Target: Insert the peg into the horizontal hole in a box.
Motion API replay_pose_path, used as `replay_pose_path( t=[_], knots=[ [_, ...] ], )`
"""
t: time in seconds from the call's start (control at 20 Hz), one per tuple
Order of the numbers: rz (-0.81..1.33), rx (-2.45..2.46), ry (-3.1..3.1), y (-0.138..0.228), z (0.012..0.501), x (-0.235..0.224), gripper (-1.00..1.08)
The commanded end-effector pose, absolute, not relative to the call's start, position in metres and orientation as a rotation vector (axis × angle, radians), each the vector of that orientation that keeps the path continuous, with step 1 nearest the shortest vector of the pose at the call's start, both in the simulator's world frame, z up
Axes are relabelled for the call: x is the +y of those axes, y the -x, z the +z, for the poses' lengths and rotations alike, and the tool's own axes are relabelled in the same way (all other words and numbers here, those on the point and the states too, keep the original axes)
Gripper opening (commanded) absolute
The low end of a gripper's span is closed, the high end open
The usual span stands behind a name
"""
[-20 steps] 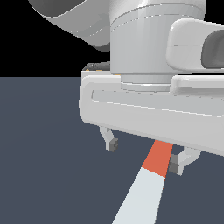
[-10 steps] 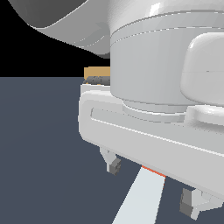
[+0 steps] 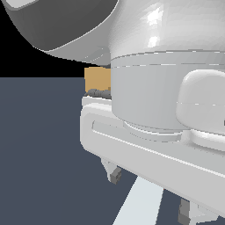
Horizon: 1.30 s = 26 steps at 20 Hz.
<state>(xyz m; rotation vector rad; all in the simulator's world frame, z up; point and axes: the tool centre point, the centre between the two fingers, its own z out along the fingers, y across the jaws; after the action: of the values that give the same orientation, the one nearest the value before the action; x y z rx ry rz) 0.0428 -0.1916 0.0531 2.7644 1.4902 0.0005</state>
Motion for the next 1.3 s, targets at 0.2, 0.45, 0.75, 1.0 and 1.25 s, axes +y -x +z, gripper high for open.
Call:
replay_pose_path(
  t=[0.2,0.45,0.75,1.0,1.25],
  knots=[
    [-0.001,1.491,-2.765,-0.042,0.023,-0.191,1.00],
    [0.000,1.492,-2.765,-0.043,0.020,-0.191,1.00],
    [0.000,1.492,-2.765,-0.043,0.020,-0.191,-1.00],
    [-0.001,1.493,-2.765,-0.043,0.020,-0.191,-1.00],
    [-0.001,1.503,-2.759,-0.042,0.022,-0.184,-1.00]
  ],
)
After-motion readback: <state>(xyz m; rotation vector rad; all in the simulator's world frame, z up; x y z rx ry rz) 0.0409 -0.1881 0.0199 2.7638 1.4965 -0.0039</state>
